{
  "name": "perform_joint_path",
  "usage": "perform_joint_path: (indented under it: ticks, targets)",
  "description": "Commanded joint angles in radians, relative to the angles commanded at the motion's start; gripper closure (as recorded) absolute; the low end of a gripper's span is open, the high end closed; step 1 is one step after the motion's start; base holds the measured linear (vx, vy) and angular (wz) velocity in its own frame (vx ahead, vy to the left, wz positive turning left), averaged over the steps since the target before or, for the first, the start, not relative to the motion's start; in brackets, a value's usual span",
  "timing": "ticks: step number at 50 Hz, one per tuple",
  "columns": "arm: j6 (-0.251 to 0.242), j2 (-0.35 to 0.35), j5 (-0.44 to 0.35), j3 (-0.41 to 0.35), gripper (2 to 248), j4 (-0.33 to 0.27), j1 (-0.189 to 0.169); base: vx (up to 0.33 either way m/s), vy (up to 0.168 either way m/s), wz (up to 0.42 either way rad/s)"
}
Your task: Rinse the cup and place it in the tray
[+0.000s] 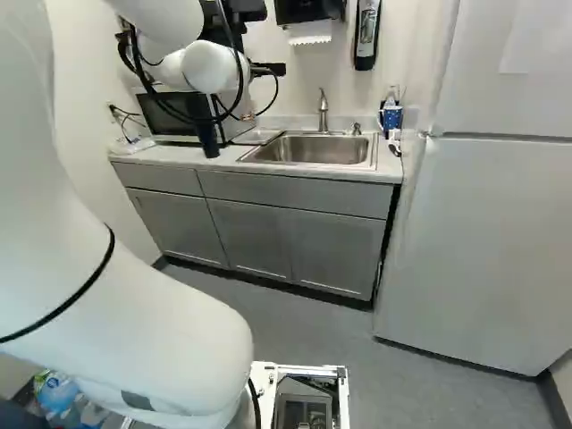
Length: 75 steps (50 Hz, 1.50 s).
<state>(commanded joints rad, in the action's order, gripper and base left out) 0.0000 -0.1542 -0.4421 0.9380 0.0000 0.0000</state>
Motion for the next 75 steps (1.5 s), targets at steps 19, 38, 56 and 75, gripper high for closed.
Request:
perform_joint_path:
  ticks: [19,38,56,75]
  targets:
    - [0.000,0.000,0.000,0.000,3,0.000,0.000,0.128,-0.084,0.001]
    - [0.000,0.000,0.000,0.000,3,0.000,0.000,0.132,-0.078,0.000]
    - [0.000,0.000,0.000,0.000,3,0.000,0.000,0.137,-0.082,0.003]
    - [0.000,0.000,0.000,0.000,3,0.000,0.000,0.110,-0.072,0.072]
